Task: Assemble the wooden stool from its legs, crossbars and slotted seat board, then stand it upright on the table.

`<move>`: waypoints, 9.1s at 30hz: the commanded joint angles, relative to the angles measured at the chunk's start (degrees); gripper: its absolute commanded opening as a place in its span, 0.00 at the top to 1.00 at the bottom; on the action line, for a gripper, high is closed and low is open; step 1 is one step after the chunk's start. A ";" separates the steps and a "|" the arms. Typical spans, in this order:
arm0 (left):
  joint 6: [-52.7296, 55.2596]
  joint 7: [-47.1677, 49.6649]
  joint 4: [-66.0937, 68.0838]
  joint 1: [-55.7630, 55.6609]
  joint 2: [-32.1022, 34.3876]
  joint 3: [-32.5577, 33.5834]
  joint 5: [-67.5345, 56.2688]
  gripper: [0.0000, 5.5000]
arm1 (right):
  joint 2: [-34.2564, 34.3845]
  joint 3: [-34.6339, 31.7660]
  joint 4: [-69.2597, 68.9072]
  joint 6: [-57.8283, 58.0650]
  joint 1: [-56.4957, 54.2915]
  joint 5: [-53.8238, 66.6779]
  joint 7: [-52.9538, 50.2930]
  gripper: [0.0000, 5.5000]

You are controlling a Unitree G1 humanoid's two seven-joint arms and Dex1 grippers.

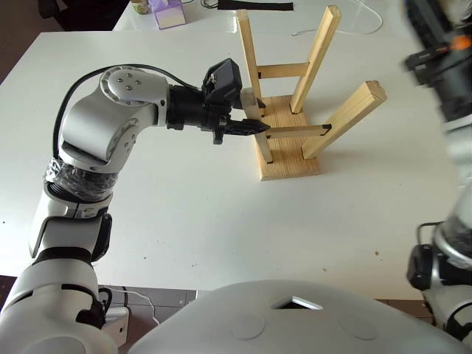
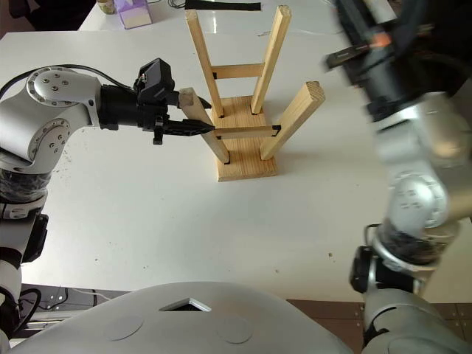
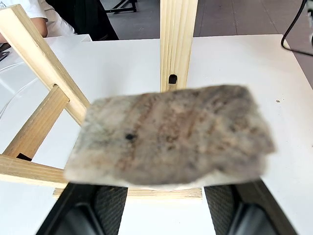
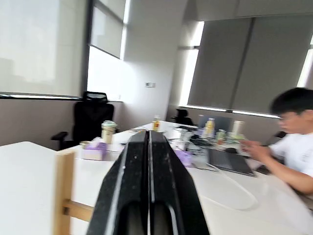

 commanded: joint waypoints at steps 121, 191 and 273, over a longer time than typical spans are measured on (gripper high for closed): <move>2.73 63.30 -11.74 23.49 -19.42 16.39 -39.02 1.00 | 5.67 33.35 4.74 -2.15 -3.65 5.79 18.55 1.00; -13.71 27.50 -3.06 54.50 -12.77 11.09 5.44 1.00 | 8.15 43.04 46.18 -32.15 1.31 -28.99 34.63 1.00; -48.02 -4.40 14.11 46.07 5.68 15.63 17.52 0.51 | -9.85 37.60 20.74 -22.40 11.29 -20.25 48.97 0.51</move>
